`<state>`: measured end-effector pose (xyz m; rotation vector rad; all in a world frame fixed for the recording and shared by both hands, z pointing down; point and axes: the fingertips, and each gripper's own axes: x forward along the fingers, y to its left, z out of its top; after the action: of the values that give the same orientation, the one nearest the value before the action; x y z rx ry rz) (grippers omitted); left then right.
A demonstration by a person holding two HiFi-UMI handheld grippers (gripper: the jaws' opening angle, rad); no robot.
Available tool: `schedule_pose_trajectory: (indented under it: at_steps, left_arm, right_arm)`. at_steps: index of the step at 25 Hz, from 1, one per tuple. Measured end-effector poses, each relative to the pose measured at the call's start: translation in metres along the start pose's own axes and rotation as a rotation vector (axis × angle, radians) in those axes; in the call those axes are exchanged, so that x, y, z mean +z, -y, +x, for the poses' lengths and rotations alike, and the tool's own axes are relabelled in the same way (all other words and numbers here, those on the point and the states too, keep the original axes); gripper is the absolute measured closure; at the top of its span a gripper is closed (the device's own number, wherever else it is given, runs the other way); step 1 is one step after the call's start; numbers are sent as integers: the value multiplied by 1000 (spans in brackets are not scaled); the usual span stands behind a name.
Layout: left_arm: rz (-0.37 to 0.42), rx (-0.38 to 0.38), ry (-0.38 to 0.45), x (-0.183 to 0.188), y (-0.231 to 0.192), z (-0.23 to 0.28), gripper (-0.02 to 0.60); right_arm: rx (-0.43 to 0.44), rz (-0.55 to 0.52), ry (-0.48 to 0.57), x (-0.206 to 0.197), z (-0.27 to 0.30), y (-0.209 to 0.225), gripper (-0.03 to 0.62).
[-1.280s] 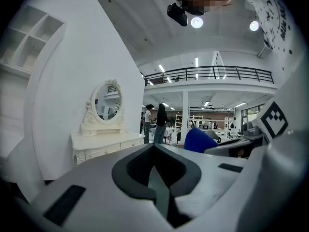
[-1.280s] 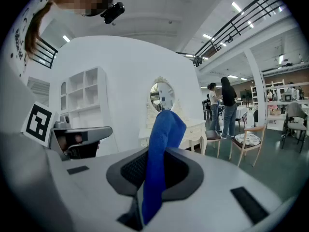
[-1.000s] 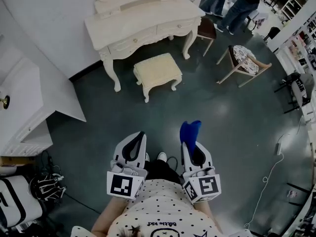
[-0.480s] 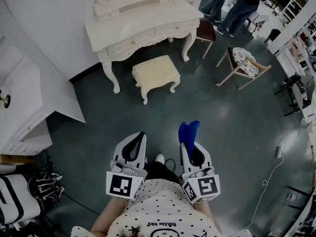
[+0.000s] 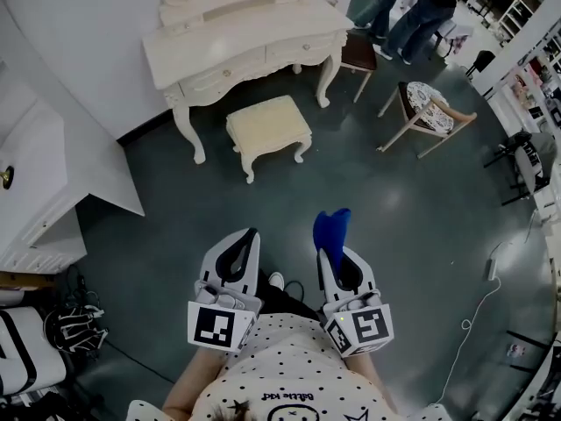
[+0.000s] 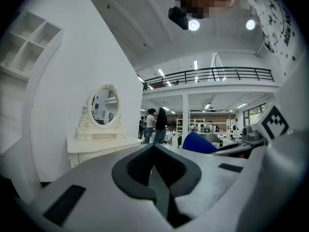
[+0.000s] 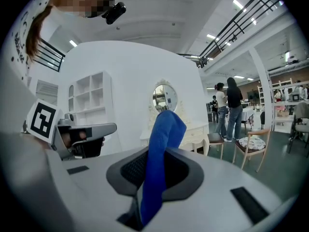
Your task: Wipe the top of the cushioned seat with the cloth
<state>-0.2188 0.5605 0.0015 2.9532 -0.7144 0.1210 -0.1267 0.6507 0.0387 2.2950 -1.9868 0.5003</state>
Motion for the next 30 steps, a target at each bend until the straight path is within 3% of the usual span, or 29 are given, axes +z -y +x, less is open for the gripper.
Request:
schedule_pose_trajectory:
  at_steps: [7,19,30]
  left_arm:
    - [-16,-23,12,0,-13,21,583]
    - [-38,-64,36,24,-100,114,583]
    - [-82,-34,-6,16,-142,165,583]
  right_arm:
    - [13,3,-4,3,24,6,533]
    - [-47,-1,-17,47,129,30,533]
    - [-42,10,-28,62,194,53,533]
